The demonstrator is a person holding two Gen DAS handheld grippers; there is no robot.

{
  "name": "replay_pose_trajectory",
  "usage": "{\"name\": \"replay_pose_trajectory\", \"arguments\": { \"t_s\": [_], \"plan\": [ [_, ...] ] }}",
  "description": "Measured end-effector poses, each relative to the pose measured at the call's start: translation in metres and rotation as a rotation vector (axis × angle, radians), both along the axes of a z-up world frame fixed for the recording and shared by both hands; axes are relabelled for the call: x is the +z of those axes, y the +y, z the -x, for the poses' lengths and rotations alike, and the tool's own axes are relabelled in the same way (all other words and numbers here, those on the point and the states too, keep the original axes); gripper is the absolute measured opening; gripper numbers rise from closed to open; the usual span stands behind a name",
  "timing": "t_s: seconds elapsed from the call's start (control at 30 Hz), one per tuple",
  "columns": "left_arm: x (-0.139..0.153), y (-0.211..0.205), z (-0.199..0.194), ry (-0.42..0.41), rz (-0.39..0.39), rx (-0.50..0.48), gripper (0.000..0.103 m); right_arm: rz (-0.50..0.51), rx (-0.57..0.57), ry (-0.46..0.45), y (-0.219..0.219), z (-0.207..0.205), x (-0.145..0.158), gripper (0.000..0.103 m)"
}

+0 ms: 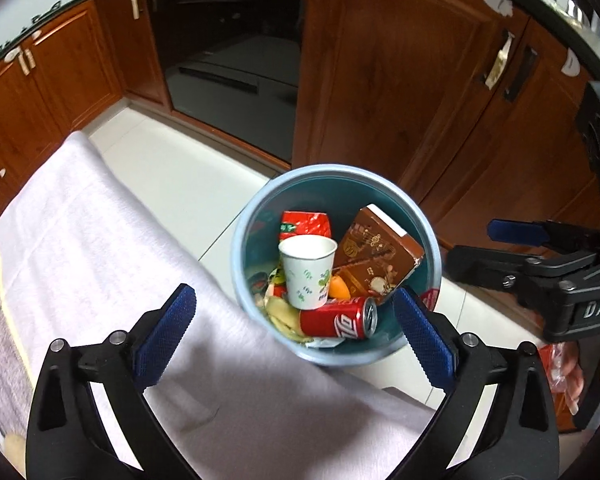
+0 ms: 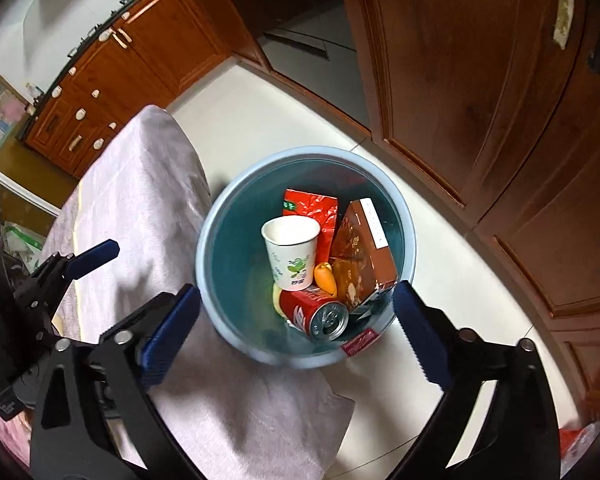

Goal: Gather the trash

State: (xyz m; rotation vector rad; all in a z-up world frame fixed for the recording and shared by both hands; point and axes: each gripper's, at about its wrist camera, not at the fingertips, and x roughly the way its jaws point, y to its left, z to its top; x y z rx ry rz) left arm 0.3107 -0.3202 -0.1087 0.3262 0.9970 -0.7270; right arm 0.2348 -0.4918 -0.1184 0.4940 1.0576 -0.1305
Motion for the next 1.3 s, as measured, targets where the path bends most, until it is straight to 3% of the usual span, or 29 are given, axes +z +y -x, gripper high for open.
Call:
{"name": "replay_pose_trajectory", "arguments": {
  "t_s": [0.17,0.4,0.63,1.03,1.13,1.3],
  "plan": [
    [0.024,0.034,0.014,-0.016,0.04,0.048,0.099,-0.016,0.02,-0.035,0.013,0.021,0.019,0.096],
    [0.053,0.089,0.052,-0.119,0.025,0.107,0.099,0.042,0.059,-0.071,0.051,0.051,0.045,0.097],
    [0.067,0.151,0.084,-0.13,0.06,0.19,0.099,0.127,0.109,-0.095,0.11,0.079,0.063,0.097],
    [0.067,0.217,0.135,-0.17,0.094,0.283,0.099,0.223,0.086,-0.114,0.166,0.131,0.062,0.097],
    [0.064,0.228,0.146,-0.169,0.11,0.309,0.099,0.207,0.098,-0.11,0.173,0.14,0.058,0.097],
    [0.058,0.24,0.165,-0.17,0.12,0.336,0.099,0.293,0.127,-0.107,0.19,0.151,0.055,0.097]
  ]
}}
